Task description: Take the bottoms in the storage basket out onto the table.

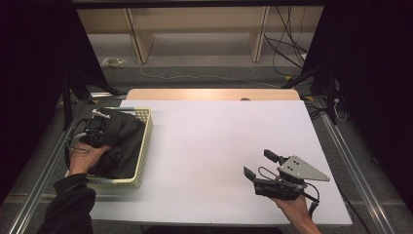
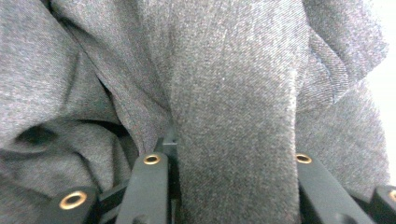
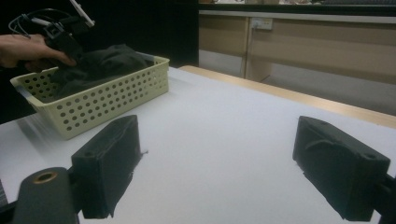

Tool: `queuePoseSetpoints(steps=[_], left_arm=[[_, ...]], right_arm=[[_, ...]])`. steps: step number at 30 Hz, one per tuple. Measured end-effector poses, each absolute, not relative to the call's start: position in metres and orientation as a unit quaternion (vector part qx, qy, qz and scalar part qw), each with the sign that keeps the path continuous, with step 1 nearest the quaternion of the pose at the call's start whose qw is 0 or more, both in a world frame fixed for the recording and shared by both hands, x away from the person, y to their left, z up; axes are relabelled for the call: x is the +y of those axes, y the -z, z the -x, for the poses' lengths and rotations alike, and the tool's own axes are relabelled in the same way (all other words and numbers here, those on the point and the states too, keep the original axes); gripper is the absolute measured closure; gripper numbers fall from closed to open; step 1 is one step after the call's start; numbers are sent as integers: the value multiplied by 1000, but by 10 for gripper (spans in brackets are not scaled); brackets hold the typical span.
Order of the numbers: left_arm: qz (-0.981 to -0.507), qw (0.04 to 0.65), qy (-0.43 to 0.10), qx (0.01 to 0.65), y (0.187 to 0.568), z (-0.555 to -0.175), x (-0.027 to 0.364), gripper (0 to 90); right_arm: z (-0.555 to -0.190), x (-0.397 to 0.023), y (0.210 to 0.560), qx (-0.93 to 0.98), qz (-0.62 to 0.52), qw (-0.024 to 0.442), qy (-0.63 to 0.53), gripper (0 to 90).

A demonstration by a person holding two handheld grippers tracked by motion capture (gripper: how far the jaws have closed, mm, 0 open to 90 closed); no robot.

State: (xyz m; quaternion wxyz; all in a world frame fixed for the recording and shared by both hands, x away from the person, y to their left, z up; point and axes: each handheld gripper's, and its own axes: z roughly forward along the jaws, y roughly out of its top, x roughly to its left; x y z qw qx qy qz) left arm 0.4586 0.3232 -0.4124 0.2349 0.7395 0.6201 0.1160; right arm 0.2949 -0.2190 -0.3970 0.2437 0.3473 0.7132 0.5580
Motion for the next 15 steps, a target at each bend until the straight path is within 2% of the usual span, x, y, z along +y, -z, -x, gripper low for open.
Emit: queuePoseSetpoints(steps=[15], left_arm=[[-714,321,-129,609,374,-446,335,659]], right_arm=[[-295,-219,397,713,-347,243,-559,158]])
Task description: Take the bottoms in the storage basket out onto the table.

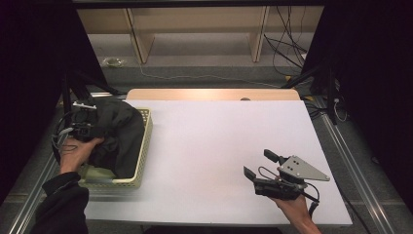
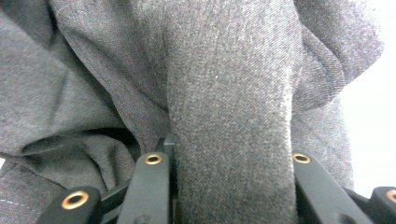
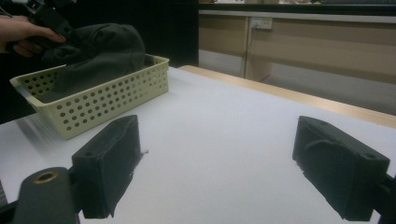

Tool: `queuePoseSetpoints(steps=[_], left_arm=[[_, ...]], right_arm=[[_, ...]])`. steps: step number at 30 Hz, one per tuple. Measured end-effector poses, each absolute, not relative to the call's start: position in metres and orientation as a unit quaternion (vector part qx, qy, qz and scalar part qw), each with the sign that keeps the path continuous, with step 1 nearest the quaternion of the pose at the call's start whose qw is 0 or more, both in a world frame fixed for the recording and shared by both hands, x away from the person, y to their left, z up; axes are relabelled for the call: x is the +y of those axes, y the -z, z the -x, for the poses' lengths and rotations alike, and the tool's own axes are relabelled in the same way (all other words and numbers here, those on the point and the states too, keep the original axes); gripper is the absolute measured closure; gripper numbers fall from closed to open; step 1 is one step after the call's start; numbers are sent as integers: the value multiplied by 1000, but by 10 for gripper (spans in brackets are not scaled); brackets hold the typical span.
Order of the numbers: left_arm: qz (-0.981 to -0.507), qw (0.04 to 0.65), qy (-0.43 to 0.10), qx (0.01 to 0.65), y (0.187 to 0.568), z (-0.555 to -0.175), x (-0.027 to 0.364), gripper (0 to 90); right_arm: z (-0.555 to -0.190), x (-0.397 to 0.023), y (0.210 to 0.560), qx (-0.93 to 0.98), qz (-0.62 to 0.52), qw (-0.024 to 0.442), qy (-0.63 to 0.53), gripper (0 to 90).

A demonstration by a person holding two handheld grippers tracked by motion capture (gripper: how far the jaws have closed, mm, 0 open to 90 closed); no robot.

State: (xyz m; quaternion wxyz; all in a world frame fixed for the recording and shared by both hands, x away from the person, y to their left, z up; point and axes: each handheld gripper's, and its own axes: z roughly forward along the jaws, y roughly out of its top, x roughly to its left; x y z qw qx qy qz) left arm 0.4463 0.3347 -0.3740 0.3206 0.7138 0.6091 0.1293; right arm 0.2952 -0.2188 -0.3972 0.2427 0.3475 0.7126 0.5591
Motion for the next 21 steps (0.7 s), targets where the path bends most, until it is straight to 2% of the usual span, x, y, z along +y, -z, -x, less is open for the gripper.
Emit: queuePoseSetpoints(steps=[9,21], left_arm=[[-705,369,-136,590,349,-438,335,665],[-704,396,-137,574,340,-434,334,666]], right_arm=[[-295,-219,397,712,-347,244,-560,159],[-295,-219,397,713,-347,242,-559,159]])
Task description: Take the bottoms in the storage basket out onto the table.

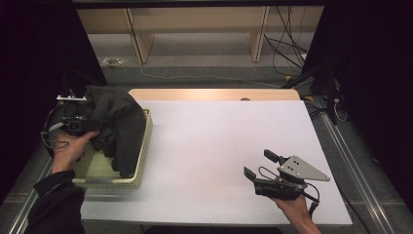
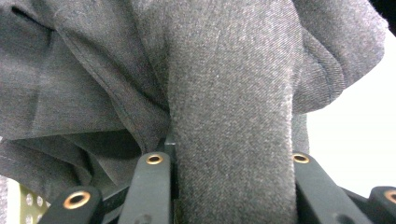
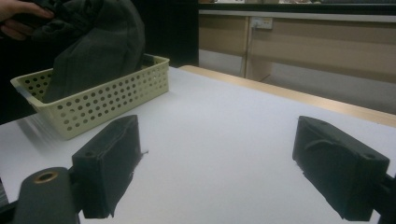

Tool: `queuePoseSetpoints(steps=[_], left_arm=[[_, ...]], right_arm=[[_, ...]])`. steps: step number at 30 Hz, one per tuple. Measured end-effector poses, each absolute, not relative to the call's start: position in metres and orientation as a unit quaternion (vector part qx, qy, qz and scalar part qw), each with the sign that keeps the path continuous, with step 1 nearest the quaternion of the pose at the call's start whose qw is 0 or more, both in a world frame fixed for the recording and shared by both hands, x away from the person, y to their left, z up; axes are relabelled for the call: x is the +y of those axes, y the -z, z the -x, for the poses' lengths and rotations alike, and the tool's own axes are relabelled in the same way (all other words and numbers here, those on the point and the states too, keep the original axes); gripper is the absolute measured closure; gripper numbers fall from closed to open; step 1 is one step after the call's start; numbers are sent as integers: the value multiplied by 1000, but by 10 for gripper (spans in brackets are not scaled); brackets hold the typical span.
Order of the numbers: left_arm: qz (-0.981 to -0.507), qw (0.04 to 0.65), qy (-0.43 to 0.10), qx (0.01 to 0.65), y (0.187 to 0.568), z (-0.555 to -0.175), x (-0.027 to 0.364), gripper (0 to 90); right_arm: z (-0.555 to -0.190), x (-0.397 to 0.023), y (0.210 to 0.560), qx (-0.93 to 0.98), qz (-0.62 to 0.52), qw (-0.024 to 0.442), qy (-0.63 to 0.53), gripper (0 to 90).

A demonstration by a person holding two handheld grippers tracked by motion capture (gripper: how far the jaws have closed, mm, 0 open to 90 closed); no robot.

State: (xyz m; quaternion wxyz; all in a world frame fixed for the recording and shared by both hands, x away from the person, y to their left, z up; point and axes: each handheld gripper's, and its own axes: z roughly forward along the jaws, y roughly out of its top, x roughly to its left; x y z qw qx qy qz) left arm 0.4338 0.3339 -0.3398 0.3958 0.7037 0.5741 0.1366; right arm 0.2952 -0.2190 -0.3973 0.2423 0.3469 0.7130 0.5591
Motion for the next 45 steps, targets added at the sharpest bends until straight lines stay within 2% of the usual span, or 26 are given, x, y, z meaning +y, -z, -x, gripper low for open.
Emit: queuePoseSetpoints(steps=[12,21,34,45], left_arm=[[-692,446,-131,552,322,-427,331,666],[-671,514,-89,527,310,-421,332,673],[-672,534,-93,504,299,-417,318,687],[-671,570,-57,471,292,-416,300,686]], right_arm=[[-294,-218,397,715,-346,240,-558,159],[-296,-218,398,713,-346,240,-561,159],[-295,-218,398,715,-346,239,-559,159],[-296,-218,398,714,-346,240,-559,159]])
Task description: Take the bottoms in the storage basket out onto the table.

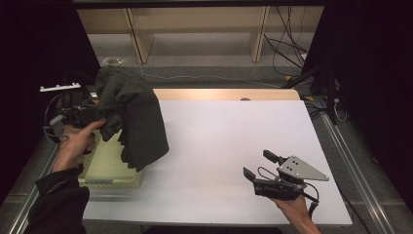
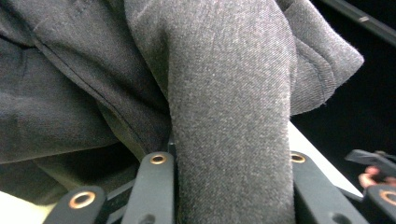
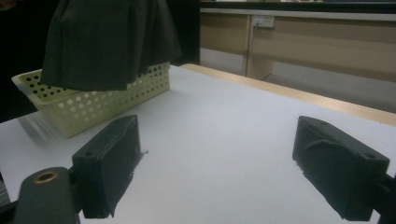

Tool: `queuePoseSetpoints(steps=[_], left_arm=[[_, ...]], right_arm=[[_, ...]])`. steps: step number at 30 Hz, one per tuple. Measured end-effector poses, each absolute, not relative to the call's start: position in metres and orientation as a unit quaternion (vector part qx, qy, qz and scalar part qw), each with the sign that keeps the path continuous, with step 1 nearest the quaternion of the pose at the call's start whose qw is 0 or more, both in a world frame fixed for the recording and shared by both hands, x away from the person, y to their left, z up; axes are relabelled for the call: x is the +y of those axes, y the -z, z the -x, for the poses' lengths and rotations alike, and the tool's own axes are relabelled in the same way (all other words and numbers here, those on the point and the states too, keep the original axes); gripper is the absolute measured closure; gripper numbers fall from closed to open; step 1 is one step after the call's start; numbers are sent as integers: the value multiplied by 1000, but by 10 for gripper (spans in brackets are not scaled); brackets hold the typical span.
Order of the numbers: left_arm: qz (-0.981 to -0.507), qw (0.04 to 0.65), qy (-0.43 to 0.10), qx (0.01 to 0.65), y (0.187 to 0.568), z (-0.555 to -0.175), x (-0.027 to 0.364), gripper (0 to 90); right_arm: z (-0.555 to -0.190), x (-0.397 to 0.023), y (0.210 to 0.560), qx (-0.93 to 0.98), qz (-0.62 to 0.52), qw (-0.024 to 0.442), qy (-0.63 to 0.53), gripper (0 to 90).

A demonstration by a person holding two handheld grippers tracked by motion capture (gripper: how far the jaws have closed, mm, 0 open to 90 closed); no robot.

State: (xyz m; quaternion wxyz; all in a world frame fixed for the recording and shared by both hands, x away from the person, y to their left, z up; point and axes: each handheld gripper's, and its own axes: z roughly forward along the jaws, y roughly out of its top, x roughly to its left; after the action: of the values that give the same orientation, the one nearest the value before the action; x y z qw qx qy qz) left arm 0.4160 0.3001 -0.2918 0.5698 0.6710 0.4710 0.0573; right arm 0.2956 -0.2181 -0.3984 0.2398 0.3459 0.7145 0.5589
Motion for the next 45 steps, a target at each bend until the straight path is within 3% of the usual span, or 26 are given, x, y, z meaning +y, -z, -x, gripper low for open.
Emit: queuePoseSetpoints(steps=[17,34,45], left_arm=[[-704,574,-11,418,286,-414,249,685],[-744,555,76,364,297,-413,187,684],[-768,523,84,358,305,-413,163,682]], right_arm=[[-295,-219,398,715,-346,240,-558,159],[-295,-219,398,714,-343,244,-560,159],[-295,-220,398,714,-347,240,-559,159]])
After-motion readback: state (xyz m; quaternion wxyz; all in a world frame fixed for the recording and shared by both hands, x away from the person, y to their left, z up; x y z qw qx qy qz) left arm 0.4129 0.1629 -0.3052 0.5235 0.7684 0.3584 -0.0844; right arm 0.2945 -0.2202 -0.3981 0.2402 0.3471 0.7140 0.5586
